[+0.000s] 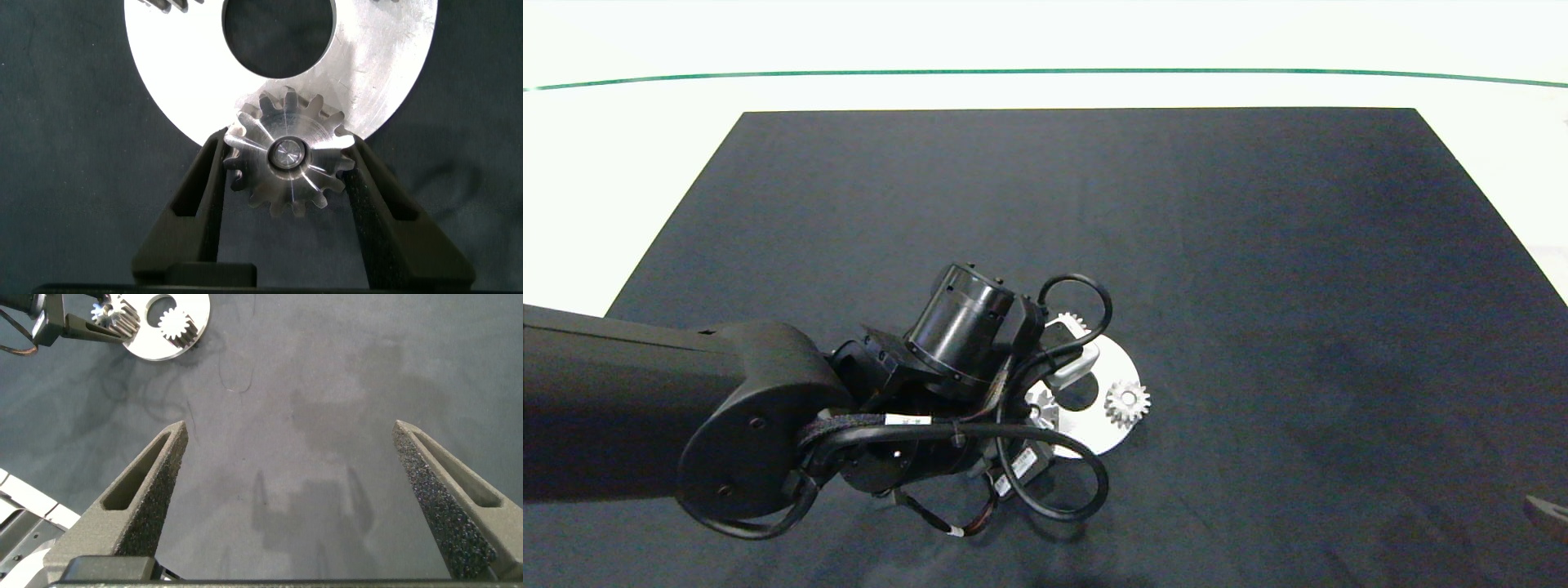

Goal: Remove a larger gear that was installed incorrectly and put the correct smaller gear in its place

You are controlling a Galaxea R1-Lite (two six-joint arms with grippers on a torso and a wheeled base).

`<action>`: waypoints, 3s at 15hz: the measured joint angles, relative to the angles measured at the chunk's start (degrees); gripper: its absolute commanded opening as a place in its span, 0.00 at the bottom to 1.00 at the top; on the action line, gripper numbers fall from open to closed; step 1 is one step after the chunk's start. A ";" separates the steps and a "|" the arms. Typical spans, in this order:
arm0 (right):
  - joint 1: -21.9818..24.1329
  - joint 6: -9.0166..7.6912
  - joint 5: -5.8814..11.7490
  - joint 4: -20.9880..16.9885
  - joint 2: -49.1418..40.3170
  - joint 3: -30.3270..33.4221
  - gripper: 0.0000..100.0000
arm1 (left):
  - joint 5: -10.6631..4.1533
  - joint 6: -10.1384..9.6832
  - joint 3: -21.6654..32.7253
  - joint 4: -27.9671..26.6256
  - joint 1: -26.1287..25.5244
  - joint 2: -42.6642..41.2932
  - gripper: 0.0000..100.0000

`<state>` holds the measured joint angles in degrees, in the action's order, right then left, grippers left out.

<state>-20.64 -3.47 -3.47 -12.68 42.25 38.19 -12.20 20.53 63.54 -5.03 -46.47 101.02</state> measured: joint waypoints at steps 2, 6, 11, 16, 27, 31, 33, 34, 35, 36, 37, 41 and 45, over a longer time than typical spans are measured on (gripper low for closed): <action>0.00 0.00 0.00 0.01 -0.04 -0.02 1.00 | -0.02 0.00 0.00 -0.06 -0.09 0.02 0.16; 0.00 0.00 0.00 0.00 -0.20 -0.05 1.00 | 0.02 0.02 0.24 -0.30 -0.20 0.05 0.16; 0.00 0.00 0.00 0.00 -0.30 -0.05 1.00 | 0.09 0.00 0.95 -0.55 -0.52 -0.09 0.16; 0.00 0.00 0.01 0.00 -0.48 -0.05 1.00 | 0.05 0.00 2.28 -0.48 -1.49 -0.34 0.16; -0.05 -0.10 0.00 0.00 -0.80 0.01 1.00 | 0.00 -0.05 2.94 -6.95 -1.49 -6.34 0.16; 0.00 -0.10 0.00 -0.35 -1.30 0.01 1.00 | 0.00 -0.28 -0.69 -8.06 0.52 -10.86 0.16; 0.00 -0.10 0.00 -0.79 -1.55 0.01 1.00 | -0.02 -0.50 -3.75 -8.06 2.68 -13.09 0.16; 0.00 -0.10 0.00 -0.85 -1.63 0.01 1.00 | 0.05 -0.55 -5.60 -8.05 3.73 -13.95 0.16; 0.00 -0.10 0.00 -0.96 -1.73 0.00 1.00 | 0.09 -0.63 -7.23 -7.95 5.02 -14.70 0.16; 0.00 -0.10 0.01 -1.01 -1.82 -0.07 1.00 | 0.11 -1.01 -8.96 -7.91 6.56 -15.41 0.16; 0.00 -0.10 0.01 -1.04 -1.88 -0.10 1.00 | 0.20 -2.40 -9.98 -7.97 7.75 -15.86 0.16; 0.00 -0.10 0.09 -1.07 -1.93 -0.16 1.00 | 1.02 -4.49 -12.65 -7.78 10.67 -17.15 0.16; 0.02 -0.07 0.17 -1.05 -1.99 -0.55 1.00 | 2.86 -4.55 -14.88 -7.69 12.07 -17.85 0.16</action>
<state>-20.61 -3.55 -3.30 -13.73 40.27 37.64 -9.34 15.98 48.65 -12.73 -34.40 83.18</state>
